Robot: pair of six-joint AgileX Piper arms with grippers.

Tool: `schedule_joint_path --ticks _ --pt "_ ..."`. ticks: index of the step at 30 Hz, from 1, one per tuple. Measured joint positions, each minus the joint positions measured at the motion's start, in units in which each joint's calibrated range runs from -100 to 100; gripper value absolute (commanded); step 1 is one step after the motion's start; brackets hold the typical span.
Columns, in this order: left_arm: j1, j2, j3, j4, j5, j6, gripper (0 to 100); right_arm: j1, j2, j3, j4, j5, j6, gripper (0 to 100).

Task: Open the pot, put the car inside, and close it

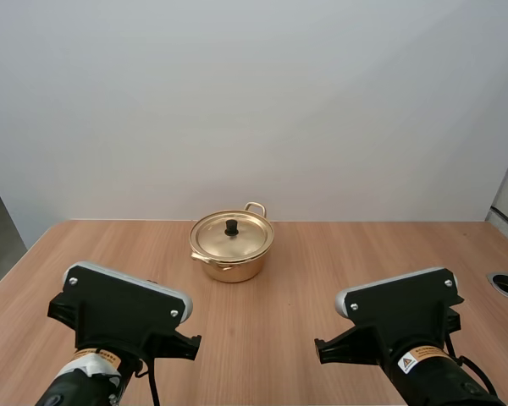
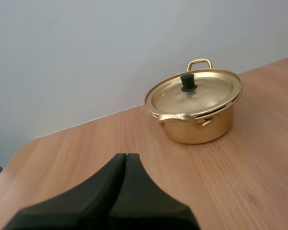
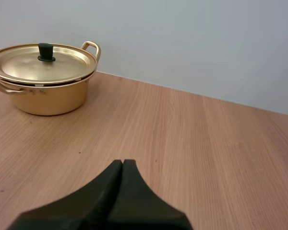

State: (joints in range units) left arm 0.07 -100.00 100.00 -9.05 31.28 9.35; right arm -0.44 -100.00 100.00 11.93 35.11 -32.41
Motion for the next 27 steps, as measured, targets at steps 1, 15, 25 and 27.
schedule_joint_path --ticks 1,15,25,27 --pt "0.0 0.0 0.0 0.0 -0.13 -1.25 0 0.0 0.0 0.0 0.0 0.0 0.0 0" --pt "0.0 0.0 0.0 0.14 -2.01 -10.97 0 0.0 0.0 0.0 0.0 0.0 0.0 0" --pt "0.0 0.0 0.0 0.14 -2.01 -10.97 0 0.0 0.0 0.0 0.0 0.0 0.0 0" --pt "0.0 0.0 0.0 0.14 -2.01 -10.97 0 0.0 0.0 0.0 0.0 0.0 0.0 0"
